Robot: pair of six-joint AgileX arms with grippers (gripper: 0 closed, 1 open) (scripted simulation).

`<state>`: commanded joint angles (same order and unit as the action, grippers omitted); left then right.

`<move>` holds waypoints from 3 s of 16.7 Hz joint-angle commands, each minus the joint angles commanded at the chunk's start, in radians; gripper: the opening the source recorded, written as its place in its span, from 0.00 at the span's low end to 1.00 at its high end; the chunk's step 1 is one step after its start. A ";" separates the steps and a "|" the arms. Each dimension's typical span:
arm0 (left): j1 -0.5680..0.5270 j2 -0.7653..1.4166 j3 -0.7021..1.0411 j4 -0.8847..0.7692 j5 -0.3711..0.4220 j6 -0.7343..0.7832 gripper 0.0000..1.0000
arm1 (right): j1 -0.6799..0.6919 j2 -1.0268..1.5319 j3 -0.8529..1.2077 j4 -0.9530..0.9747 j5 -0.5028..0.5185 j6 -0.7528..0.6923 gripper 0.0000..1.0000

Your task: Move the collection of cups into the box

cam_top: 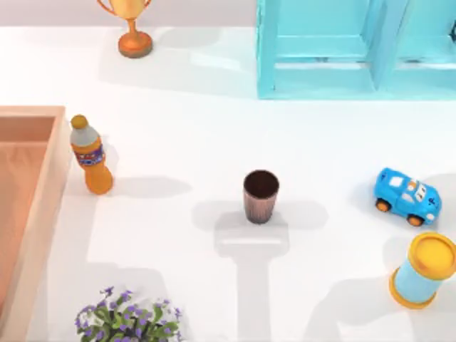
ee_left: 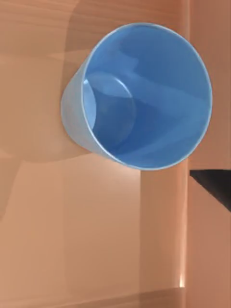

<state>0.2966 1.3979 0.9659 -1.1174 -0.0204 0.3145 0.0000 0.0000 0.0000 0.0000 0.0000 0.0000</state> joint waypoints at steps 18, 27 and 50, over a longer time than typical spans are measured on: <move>-0.006 0.005 0.378 -0.375 -0.002 -0.007 1.00 | 0.000 0.000 0.000 0.000 0.000 0.000 1.00; -0.058 0.070 0.464 -0.420 -0.002 -0.061 1.00 | 0.000 0.000 0.000 0.000 0.000 0.000 1.00; -1.085 1.251 1.935 -0.704 0.031 -1.063 1.00 | 0.000 0.000 0.000 0.000 0.000 0.000 1.00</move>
<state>-0.7881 2.6486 2.9013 -1.8213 0.0103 -0.7485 0.0000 0.0000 0.0000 0.0000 0.0000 0.0000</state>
